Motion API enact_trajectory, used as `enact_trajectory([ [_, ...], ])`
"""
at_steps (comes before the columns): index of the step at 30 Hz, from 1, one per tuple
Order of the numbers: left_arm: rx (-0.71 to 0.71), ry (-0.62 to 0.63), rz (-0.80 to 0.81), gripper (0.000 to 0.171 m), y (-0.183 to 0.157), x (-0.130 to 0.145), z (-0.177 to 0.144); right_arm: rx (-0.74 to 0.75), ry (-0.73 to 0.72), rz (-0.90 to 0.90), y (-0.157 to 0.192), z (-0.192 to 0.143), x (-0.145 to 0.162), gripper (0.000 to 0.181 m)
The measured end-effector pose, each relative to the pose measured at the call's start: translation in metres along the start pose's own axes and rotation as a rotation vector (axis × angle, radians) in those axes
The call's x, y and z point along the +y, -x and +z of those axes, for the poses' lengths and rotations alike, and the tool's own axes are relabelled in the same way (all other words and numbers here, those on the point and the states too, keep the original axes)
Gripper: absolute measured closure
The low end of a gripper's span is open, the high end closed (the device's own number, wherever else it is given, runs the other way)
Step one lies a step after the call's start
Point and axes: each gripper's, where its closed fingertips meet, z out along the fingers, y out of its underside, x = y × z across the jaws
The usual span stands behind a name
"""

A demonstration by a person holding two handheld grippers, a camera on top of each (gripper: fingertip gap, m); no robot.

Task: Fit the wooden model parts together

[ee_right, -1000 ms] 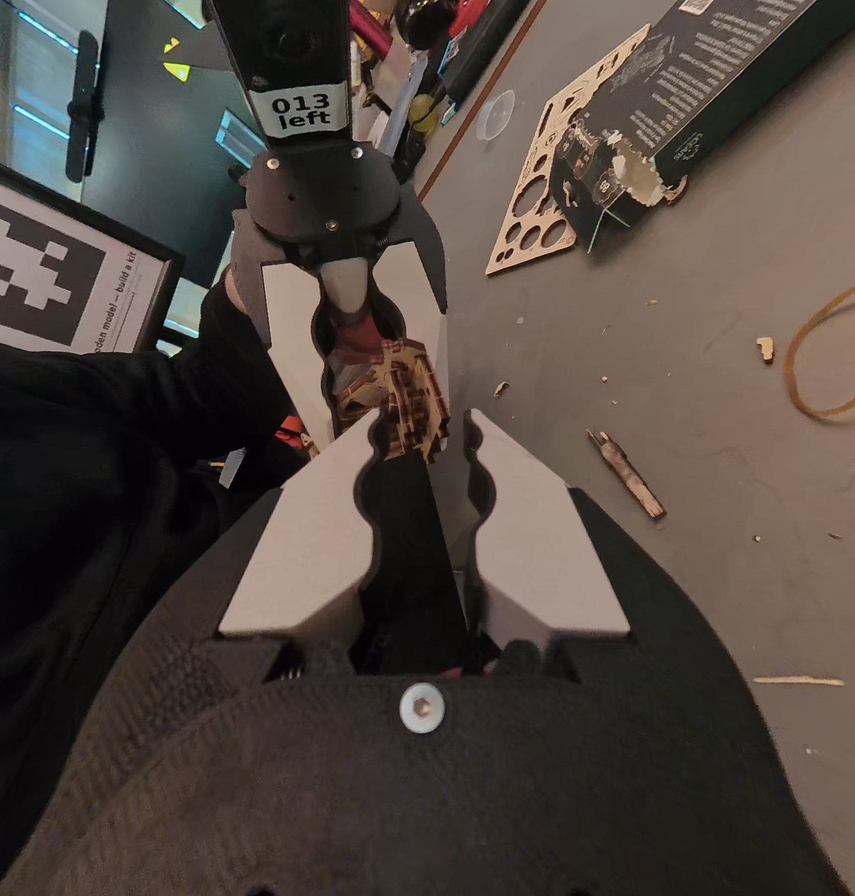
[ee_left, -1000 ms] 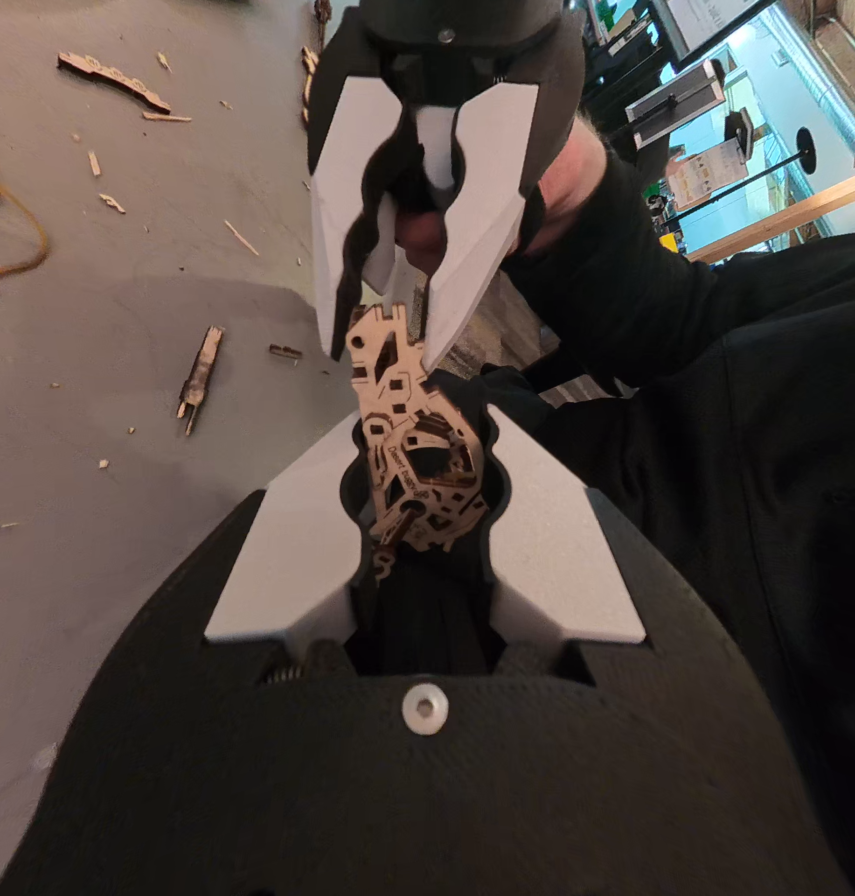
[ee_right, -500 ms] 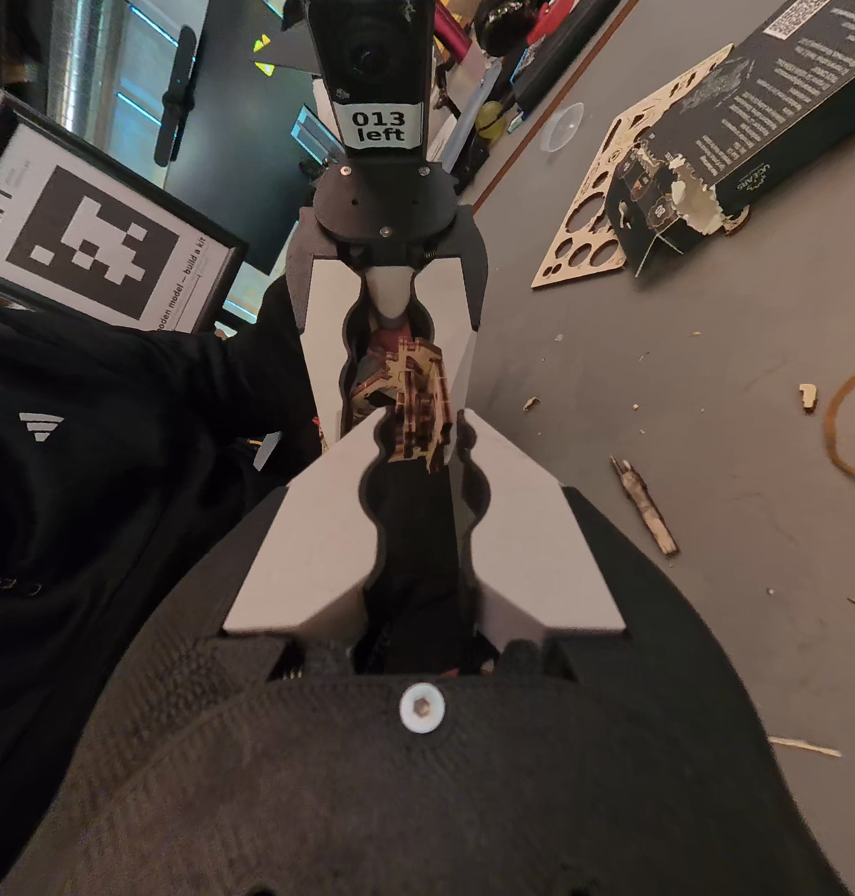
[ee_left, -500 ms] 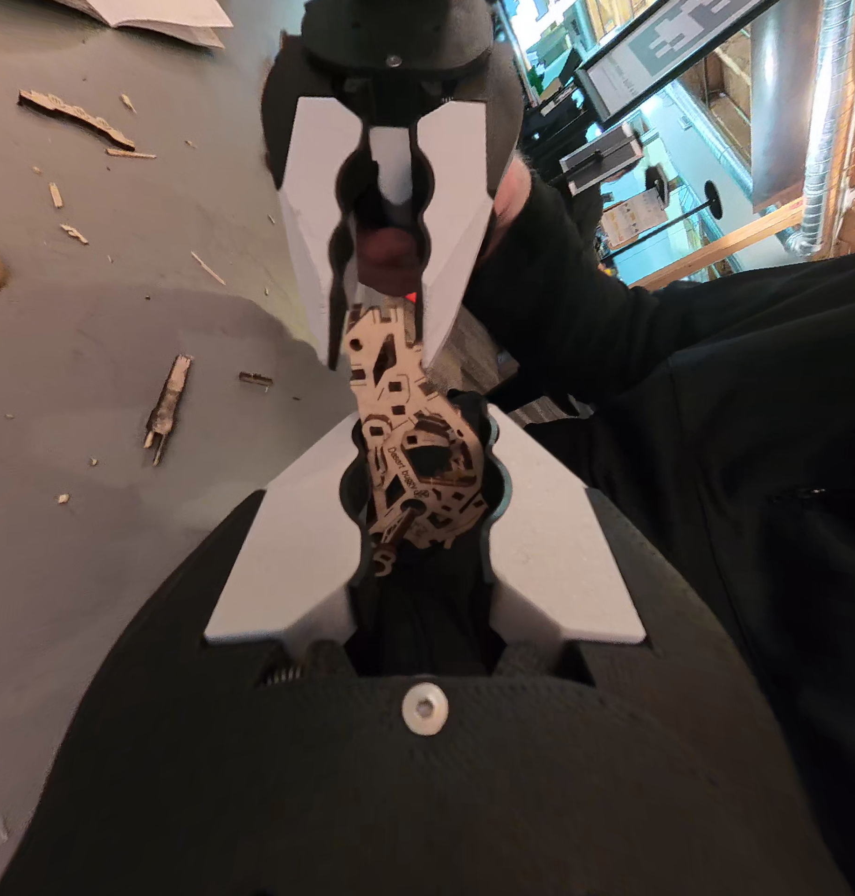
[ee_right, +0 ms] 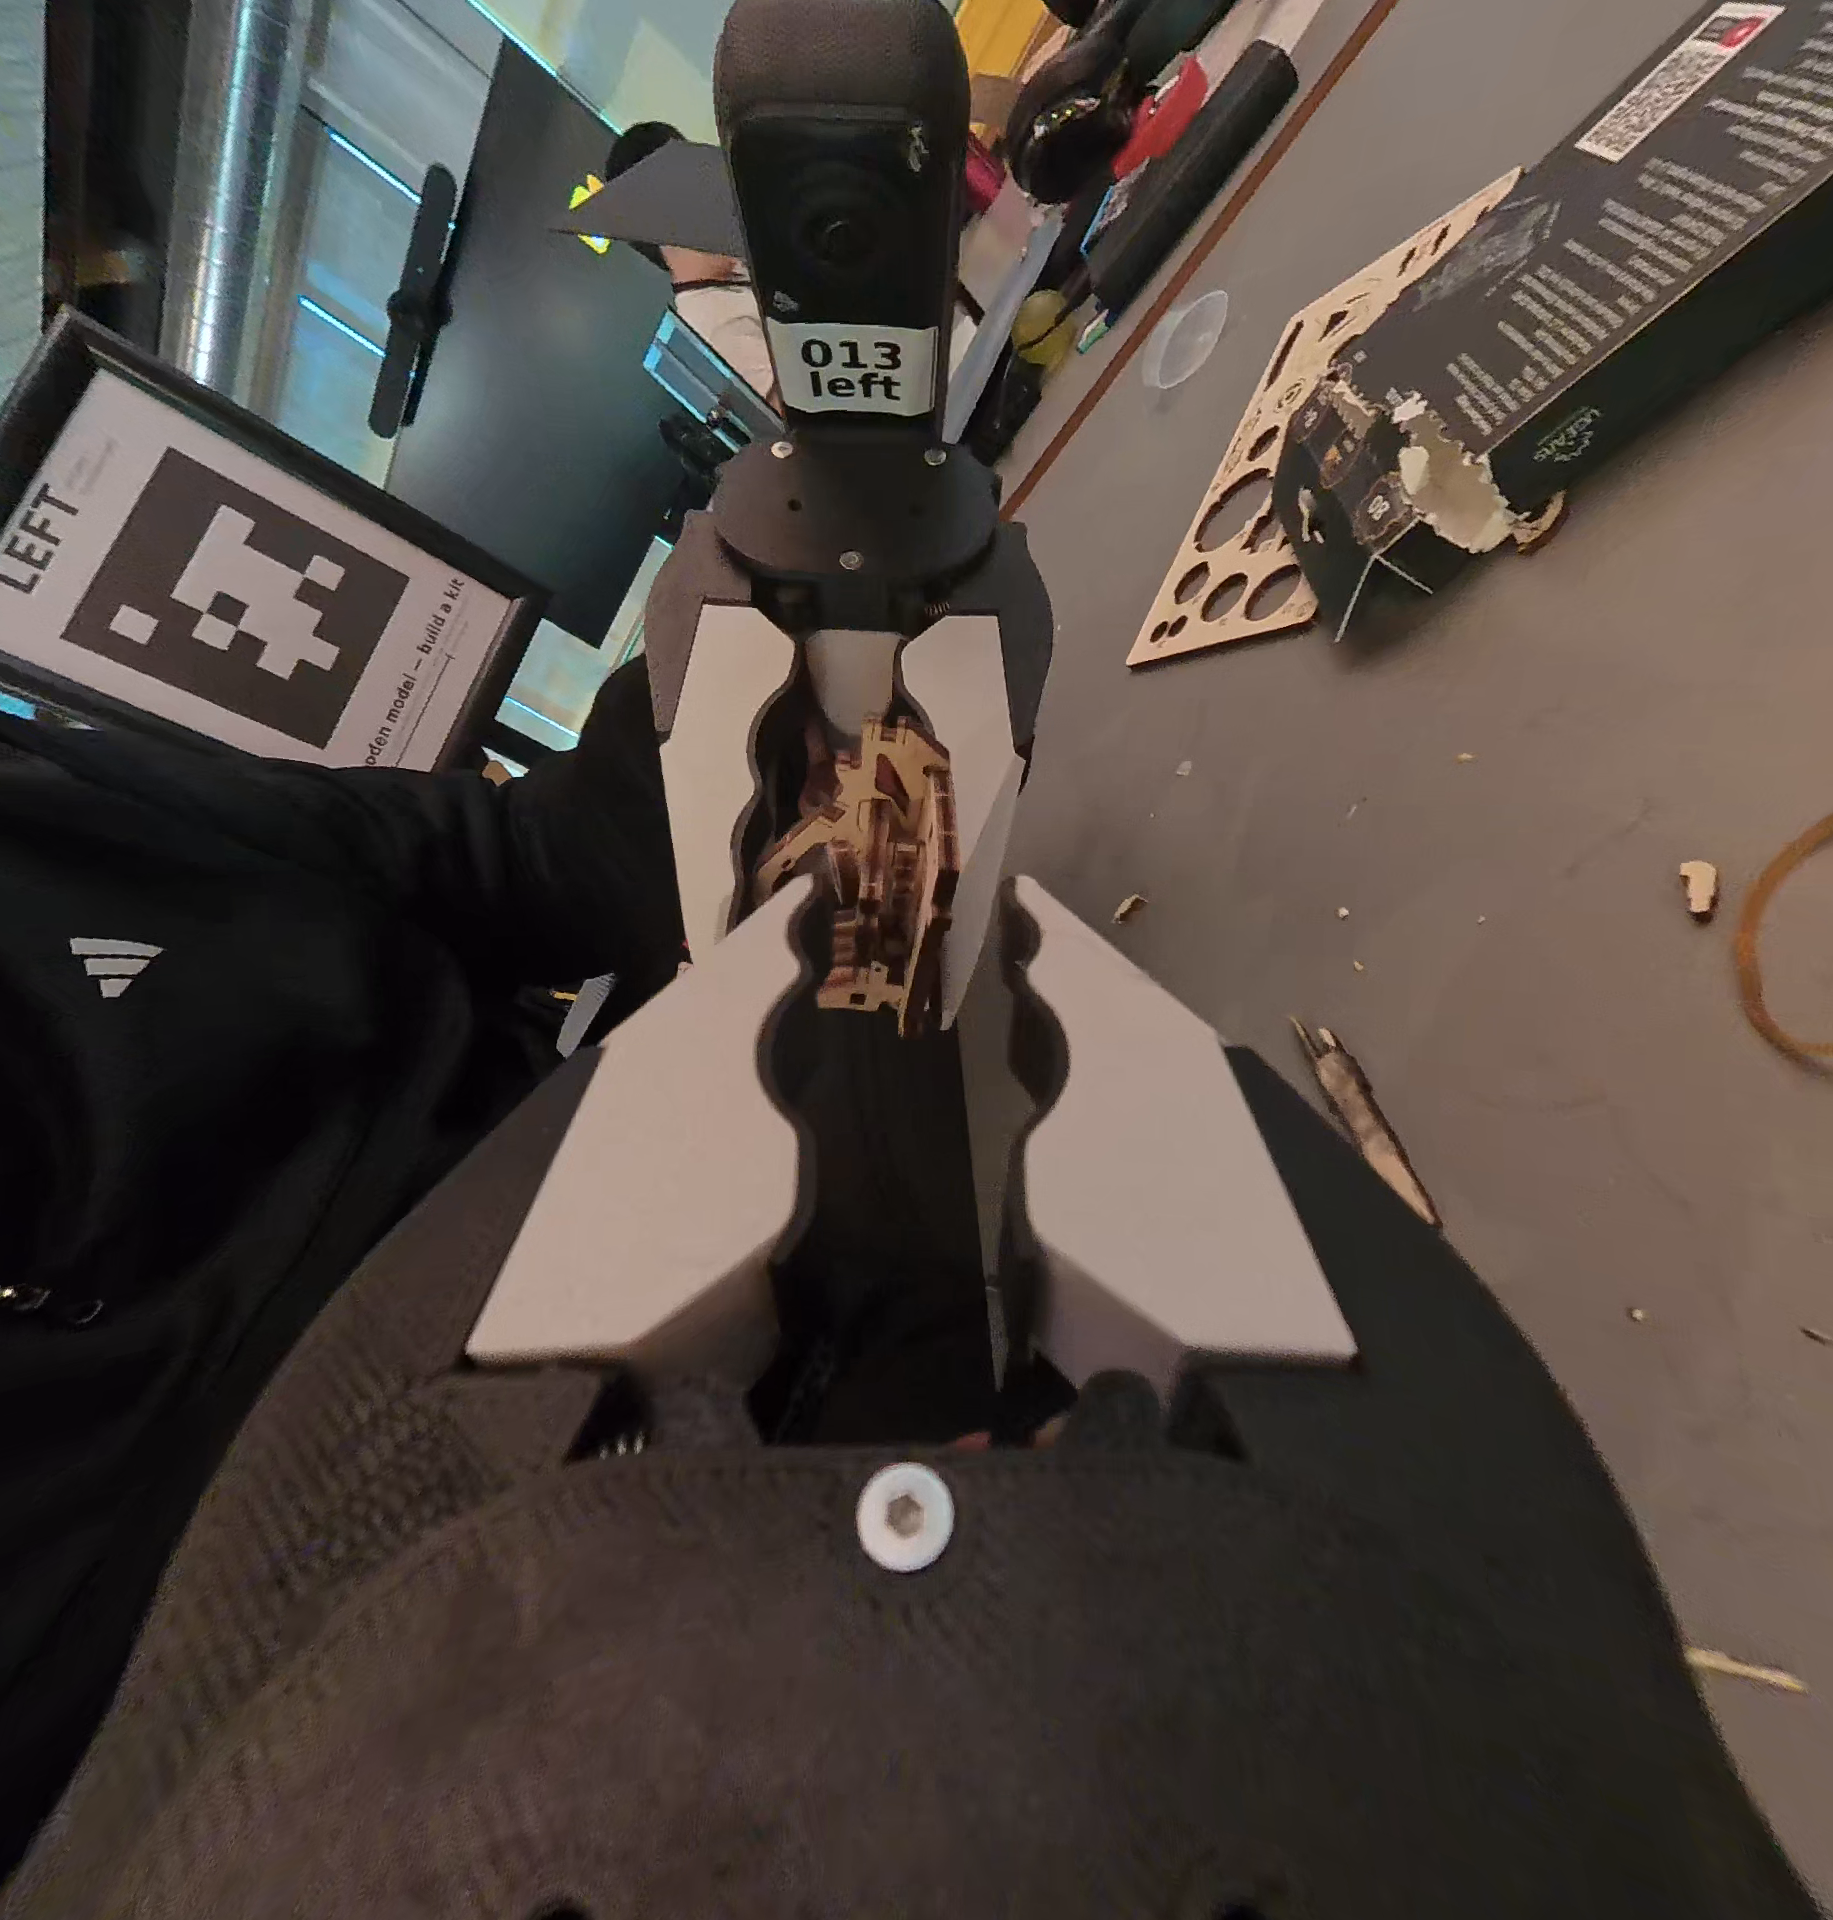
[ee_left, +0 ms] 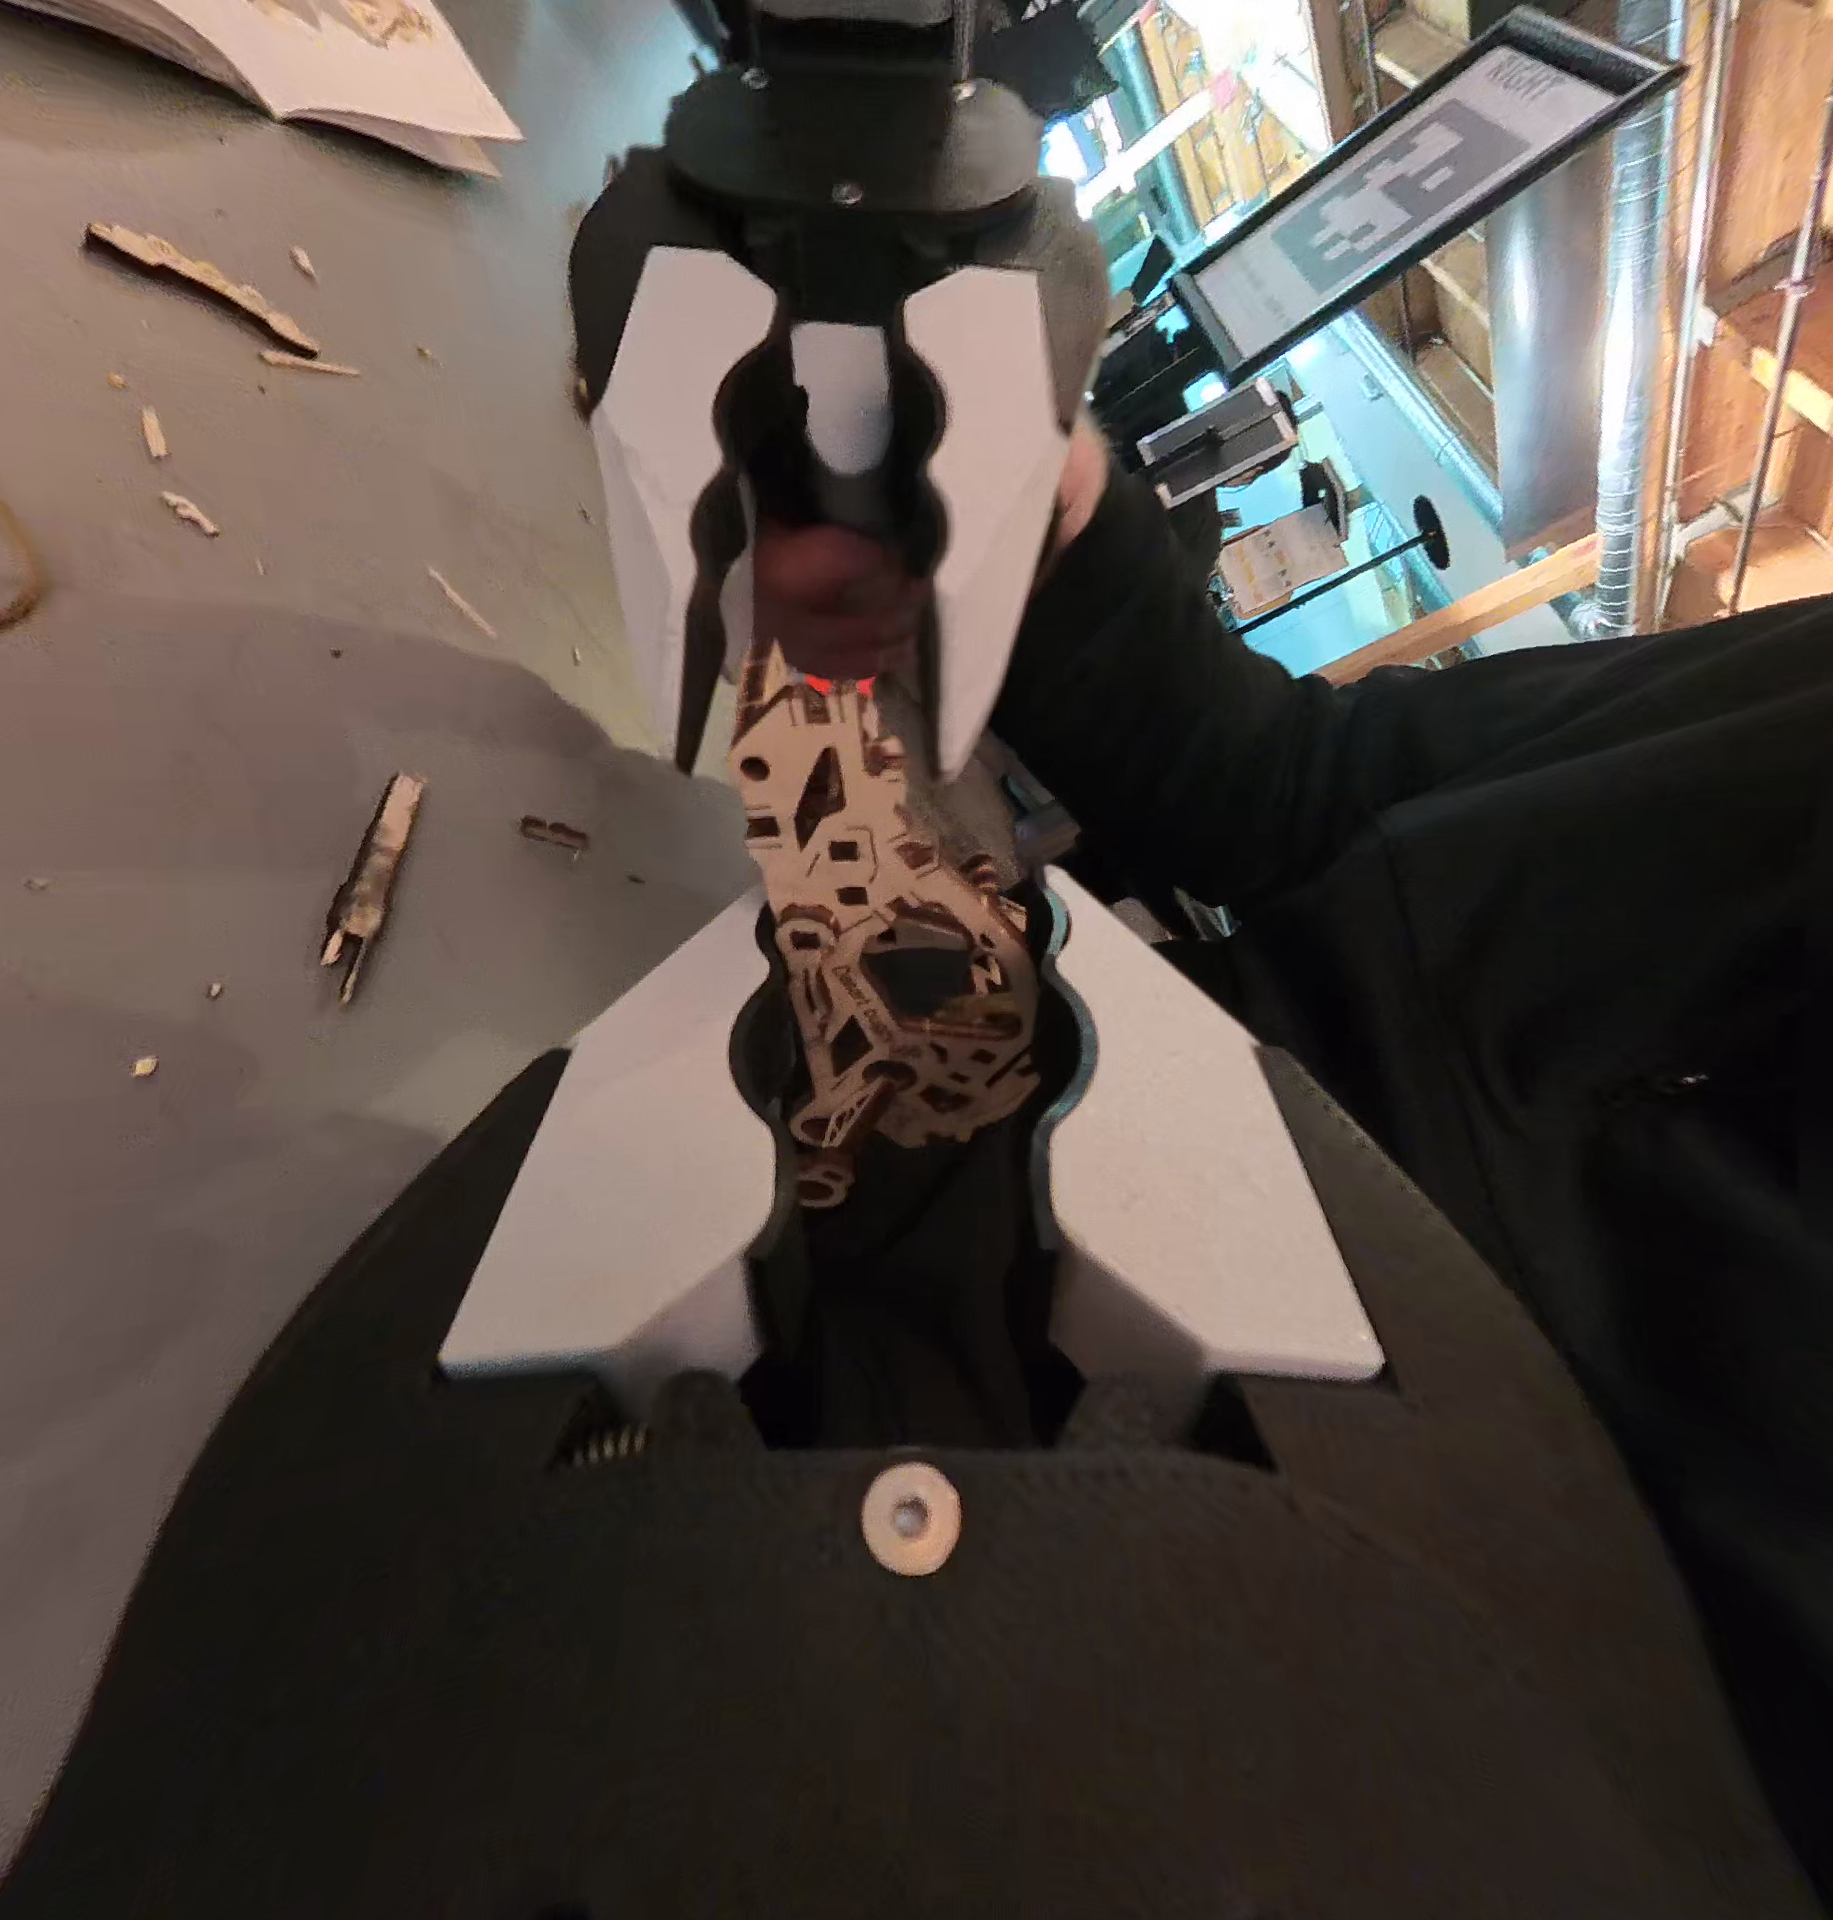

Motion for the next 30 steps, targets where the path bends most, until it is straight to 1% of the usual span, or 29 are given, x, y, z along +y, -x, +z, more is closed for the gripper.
enact_trajectory([
  [3,0.001,-0.008,-0.025,0.131,0.004,0.001,0.0,0.034,0.001,-0.017,-0.001,-0.004,-0.002,0.142],
  [6,-0.008,-0.011,-0.034,0.131,0.007,0.002,0.0,0.119,0.014,-0.057,-0.009,-0.009,-0.001,0.143],
  [7,-0.017,-0.01,-0.033,0.13,0.008,0.002,0.0,0.125,0.006,-0.063,-0.008,-0.01,-0.003,0.143],
  [13,-0.021,-0.012,-0.041,0.13,0.01,0.002,0.002,0.23,0.05,-0.126,-0.014,-0.004,-0.001,0.14],
  [16,-0.04,-0.003,-0.037,0.13,0.012,0.003,0.003,0.271,0.058,-0.13,-0.02,-0.004,0.0,0.143],
  [22,0.003,-0.045,-0.057,0.131,0.01,-0.001,0.003,0.277,0.031,-0.132,-0.018,-0.007,-0.004,0.153],
  [25,-0.007,-0.047,-0.066,0.131,0.014,0.0,0.004,0.314,0.038,-0.137,-0.022,-0.008,-0.004,0.15],
  [28,0.003,-0.066,-0.076,0.131,0.013,-0.003,0.004,0.334,0.037,-0.153,-0.022,-0.007,-0.005,0.151],
  [30,-0.007,-0.071,-0.08,0.131,0.015,-0.003,0.003,0.378,0.043,-0.179,-0.024,-0.008,-0.006,0.149],
])
